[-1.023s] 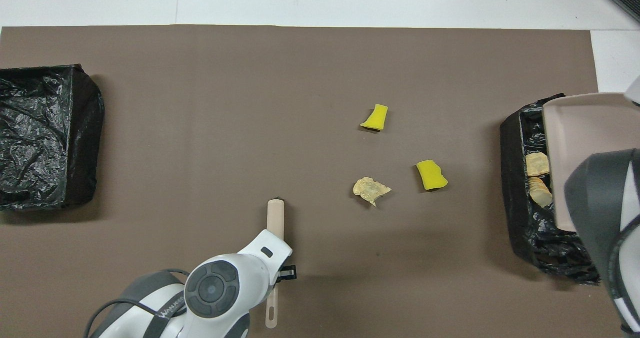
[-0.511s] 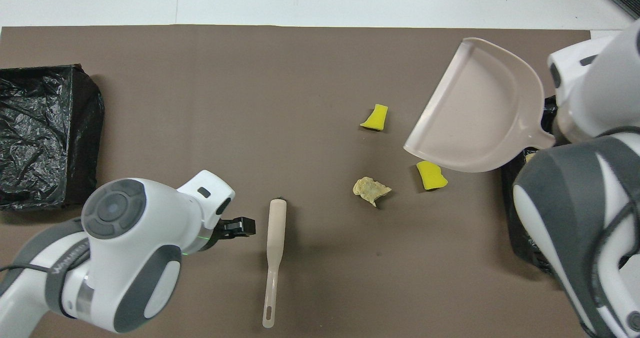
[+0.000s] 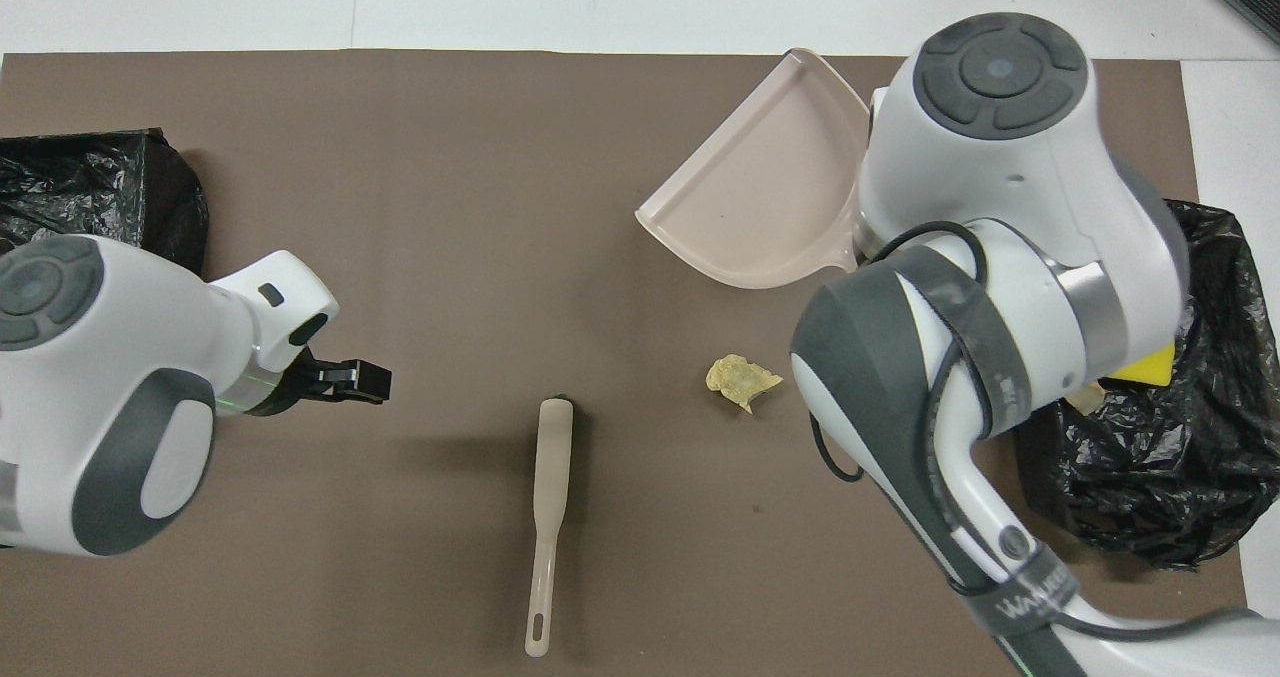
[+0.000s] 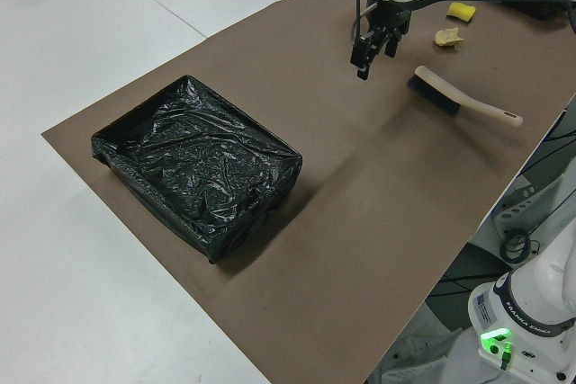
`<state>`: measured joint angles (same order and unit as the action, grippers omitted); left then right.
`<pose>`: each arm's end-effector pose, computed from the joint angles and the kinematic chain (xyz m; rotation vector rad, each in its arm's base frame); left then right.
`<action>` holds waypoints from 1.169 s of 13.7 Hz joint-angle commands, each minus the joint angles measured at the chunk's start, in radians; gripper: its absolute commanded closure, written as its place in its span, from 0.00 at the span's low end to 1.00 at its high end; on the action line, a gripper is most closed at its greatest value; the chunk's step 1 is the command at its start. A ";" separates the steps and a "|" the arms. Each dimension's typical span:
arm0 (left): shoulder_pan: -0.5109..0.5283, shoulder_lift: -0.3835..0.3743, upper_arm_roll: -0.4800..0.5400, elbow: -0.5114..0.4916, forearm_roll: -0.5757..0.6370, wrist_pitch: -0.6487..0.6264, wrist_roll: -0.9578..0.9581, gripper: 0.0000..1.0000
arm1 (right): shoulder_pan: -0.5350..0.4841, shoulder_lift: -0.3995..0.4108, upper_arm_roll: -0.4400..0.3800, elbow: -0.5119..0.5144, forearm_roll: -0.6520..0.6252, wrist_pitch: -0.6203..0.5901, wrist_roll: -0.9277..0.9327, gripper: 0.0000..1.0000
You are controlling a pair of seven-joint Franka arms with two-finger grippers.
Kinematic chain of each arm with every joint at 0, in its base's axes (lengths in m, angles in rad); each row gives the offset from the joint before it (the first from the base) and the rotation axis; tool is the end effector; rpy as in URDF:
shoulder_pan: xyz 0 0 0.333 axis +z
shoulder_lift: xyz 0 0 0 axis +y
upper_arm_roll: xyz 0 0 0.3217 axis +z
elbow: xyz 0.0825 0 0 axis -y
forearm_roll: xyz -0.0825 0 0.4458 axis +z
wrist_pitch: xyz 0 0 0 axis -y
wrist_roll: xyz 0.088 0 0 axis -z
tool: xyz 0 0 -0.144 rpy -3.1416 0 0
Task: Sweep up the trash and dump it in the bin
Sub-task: 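Bring the emptied dustpan back over the table with the right gripper, then lower the dustpan onto the table and release it with the right gripper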
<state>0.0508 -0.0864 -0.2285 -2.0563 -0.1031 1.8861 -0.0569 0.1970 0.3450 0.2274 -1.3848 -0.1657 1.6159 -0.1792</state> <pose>0.5621 -0.1135 0.4116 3.0690 -0.1273 -0.1445 0.6642 0.2530 0.4712 2.8974 0.9135 -0.1425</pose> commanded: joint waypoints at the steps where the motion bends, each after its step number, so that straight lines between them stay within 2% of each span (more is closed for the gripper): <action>1: 0.034 0.019 -0.011 0.073 0.019 -0.065 0.038 0.00 | 0.019 0.061 0.007 0.059 0.060 0.060 0.134 1.00; 4: 0.046 0.016 -0.008 0.117 0.063 -0.125 0.080 0.00 | 0.099 0.178 0.007 0.139 0.101 0.145 0.395 1.00; 10: 0.061 0.022 -0.005 0.229 0.065 -0.231 0.094 0.00 | 0.206 0.330 0.026 0.164 0.222 0.349 0.817 1.00; 12: 0.061 0.020 0.004 0.258 0.065 -0.272 0.094 0.00 | 0.225 0.344 0.035 0.170 0.230 0.328 0.875 1.00; 16: 0.078 0.010 0.031 0.280 0.060 -0.285 0.094 0.00 | 0.225 0.342 0.033 0.150 0.290 0.286 0.874 1.00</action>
<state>0.1029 -0.0805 -0.1997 -1.8069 -0.0564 1.6321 0.0223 0.4314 0.6765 0.2507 -1.2497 0.0995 1.9179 0.6805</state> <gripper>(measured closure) 0.000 0.678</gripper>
